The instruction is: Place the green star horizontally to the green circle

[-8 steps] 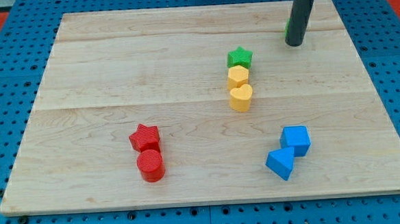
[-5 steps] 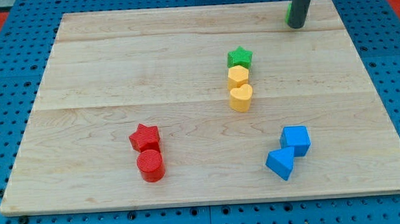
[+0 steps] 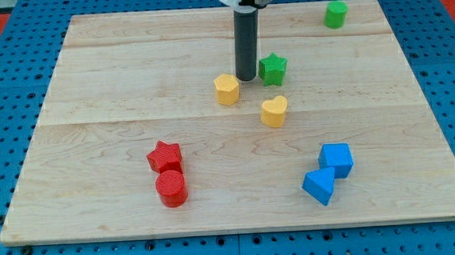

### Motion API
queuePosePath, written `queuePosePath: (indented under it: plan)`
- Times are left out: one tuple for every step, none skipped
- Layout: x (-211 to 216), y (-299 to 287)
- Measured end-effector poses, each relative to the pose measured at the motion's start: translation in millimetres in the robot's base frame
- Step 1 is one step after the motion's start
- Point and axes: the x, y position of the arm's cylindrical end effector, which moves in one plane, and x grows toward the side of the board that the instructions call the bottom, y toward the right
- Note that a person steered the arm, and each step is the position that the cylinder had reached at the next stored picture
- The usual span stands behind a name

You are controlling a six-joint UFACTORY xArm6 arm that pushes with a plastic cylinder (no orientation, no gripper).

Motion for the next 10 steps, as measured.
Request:
queuePosePath:
  plan:
    - [24,4]
    - [16,26]
    - [-33,29]
    - [-40,46]
    - [-29,61]
    - [-22,72]
    - [-38,79]
    - [-53,86]
    - [-50,107]
    - [-81,125]
